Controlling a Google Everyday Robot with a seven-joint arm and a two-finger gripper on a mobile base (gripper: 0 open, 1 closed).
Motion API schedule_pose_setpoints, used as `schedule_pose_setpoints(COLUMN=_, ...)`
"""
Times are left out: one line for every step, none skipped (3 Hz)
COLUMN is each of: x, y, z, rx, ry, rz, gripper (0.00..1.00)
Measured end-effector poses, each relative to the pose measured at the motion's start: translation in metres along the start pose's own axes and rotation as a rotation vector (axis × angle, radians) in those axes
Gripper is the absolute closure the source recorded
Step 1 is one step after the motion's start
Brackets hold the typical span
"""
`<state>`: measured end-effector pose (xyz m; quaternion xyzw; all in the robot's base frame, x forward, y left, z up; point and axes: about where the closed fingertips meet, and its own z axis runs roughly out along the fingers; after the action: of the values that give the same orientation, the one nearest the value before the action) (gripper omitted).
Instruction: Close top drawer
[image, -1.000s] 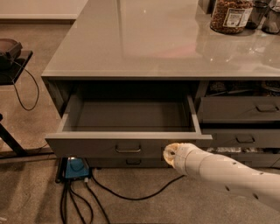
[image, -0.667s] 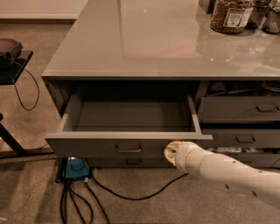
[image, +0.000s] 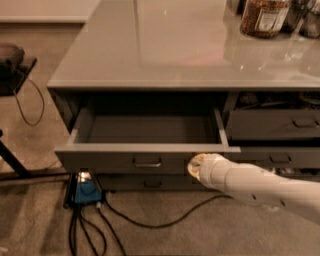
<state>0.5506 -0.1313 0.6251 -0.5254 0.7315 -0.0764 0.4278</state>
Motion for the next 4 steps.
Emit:
schedule_pose_setpoints(x=0.0, y=0.0, z=0.0, rx=0.0, ry=0.0, rz=0.0, gripper=1.0)
schedule_pose_setpoints(x=0.004, y=-0.036, z=0.017, rx=0.054, ry=0.006, rz=0.027, gripper=1.0)
schedule_pose_setpoints(x=0.004, y=-0.036, z=0.017, rx=0.055, ry=0.006, rz=0.027, gripper=1.0)
schedule_pose_setpoints(x=0.006, y=-0.045, z=0.021, rx=0.091, ry=0.007, rz=0.03, gripper=1.0)
